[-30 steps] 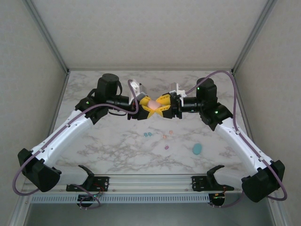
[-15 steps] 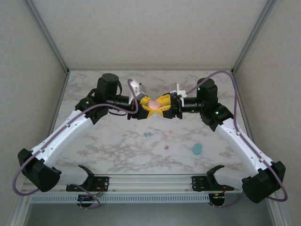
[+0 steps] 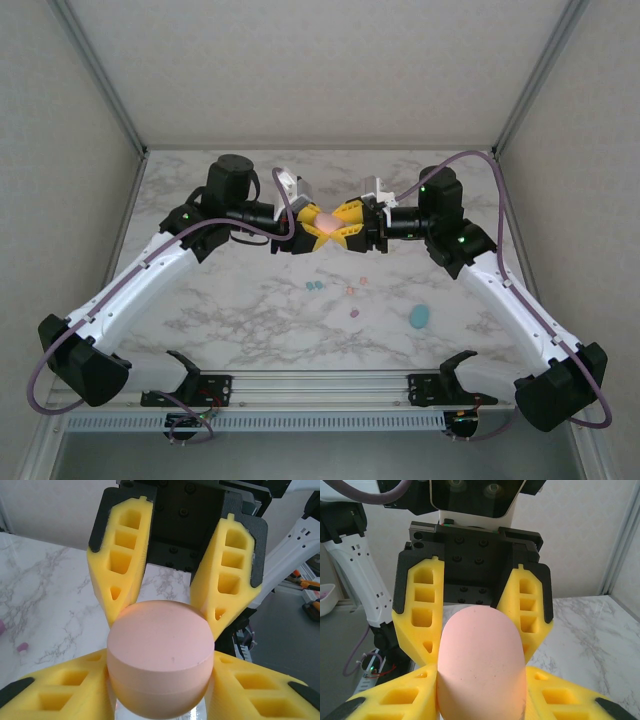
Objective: Insert wireless bluetooth earbuds into charging case
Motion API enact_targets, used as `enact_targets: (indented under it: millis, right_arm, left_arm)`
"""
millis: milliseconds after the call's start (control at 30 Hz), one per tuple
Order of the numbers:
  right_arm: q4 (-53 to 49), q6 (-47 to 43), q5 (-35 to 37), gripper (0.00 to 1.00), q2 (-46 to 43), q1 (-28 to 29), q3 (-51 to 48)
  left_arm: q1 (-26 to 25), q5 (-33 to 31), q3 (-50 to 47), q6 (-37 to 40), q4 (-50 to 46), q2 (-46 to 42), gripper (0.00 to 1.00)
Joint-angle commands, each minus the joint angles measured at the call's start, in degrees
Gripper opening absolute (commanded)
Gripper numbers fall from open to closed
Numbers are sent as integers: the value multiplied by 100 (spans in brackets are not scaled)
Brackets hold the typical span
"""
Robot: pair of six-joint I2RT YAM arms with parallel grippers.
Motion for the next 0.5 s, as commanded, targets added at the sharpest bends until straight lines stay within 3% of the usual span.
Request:
enact_targets:
  millis: [0, 200, 467]
  right_arm:
    - [31, -134, 100, 38, -43, 14, 94]
    - [51, -179, 139, 38, -66, 12, 68]
    - [-52, -229, 141, 38, -30, 15, 121]
  left_arm:
    - [-26, 386, 163, -75, 61, 6, 46]
    - [-26, 394, 173, -32, -6, 19, 46]
    - [-40, 369, 189, -39, -24, 50, 34]
